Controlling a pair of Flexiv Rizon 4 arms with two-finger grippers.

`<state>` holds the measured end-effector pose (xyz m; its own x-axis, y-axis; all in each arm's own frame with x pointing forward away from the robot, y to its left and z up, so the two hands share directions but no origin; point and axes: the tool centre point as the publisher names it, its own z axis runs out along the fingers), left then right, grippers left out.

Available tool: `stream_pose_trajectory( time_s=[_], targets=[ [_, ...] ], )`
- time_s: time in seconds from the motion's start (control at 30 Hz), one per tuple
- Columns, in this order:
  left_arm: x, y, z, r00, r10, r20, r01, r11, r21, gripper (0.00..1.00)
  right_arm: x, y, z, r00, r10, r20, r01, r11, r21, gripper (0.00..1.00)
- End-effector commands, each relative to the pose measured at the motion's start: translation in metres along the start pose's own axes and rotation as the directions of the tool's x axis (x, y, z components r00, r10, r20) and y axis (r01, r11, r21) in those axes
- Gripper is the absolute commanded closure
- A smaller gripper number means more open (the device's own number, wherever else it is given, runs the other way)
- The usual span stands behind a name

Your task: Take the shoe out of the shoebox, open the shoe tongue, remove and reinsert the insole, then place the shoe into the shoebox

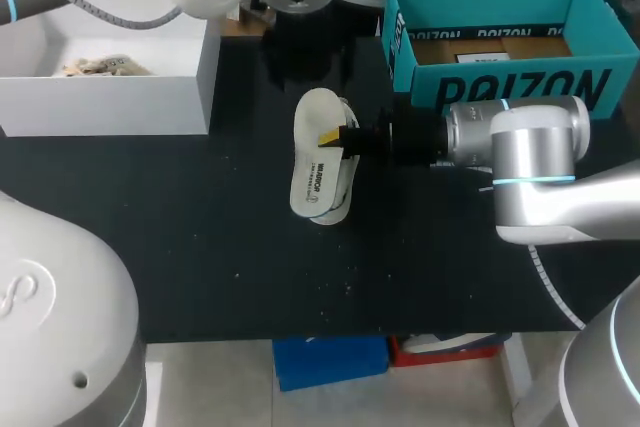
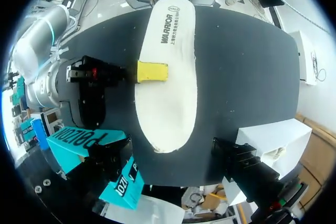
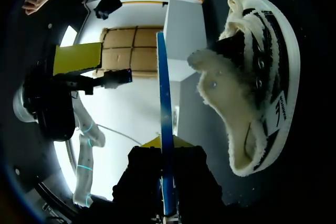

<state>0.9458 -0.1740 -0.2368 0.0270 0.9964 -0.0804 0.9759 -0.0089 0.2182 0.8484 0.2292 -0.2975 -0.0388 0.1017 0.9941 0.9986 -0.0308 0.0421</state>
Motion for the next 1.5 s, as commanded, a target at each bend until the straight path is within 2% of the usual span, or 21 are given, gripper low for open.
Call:
stream_pose_trajectory(
  time_s=[0.03,0.2,0.37,0.57,0.8,1.17,1.4,1.5],
  targets=[
    [-0.006,0.014,0.002,1.0,-0.001,-0.011,0.001,1.0,0.003,0.0,0.0,-0.001,0.001,1.0,0.0,0.002,0.0,1.0,-0.002,1.0],
    [-0.008,0.018,0.001,1.0,-0.003,-0.009,0.003,1.0,-0.003,0.0,0.0,-0.001,0.001,1.0,0.0,0.002,0.0,1.0,-0.002,1.0],
    [-0.009,0.007,-0.005,1.0,0.0,0.001,0.0,1.0,-0.006,0.0,0.0,-0.001,0.001,1.0,0.0,0.002,0.0,1.0,-0.002,1.0],
    [-0.005,-0.021,-0.018,1.0,0.003,0.008,-0.003,1.0,-0.009,0.0,0.0,-0.001,0.001,1.0,0.0,0.002,0.0,1.0,-0.002,1.0],
    [0.0,-0.067,-0.034,1.0,0.012,0.009,-0.012,1.0,-0.013,0.0,0.0,-0.001,0.001,1.0,0.0,0.002,0.0,1.0,-0.002,1.0],
    [0.007,-0.129,-0.043,0.999,0.042,0.033,-0.042,0.999,0.003,0.0,0.0,-0.001,0.001,1.0,0.0,0.002,0.0,1.0,-0.002,1.0],
    [0.017,-0.147,-0.039,0.992,0.002,0.13,-0.004,1.0,0.014,0.0,0.0,-0.001,0.001,1.0,0.0,0.002,0.0,1.0,-0.002,1.0],
    [0.022,-0.151,-0.041,0.978,-0.031,0.207,0.037,0.999,-0.025,0.0,0.0,-0.001,0.001,1.0,0.0,0.002,0.0,1.0,-0.002,1.0]
  ],
)
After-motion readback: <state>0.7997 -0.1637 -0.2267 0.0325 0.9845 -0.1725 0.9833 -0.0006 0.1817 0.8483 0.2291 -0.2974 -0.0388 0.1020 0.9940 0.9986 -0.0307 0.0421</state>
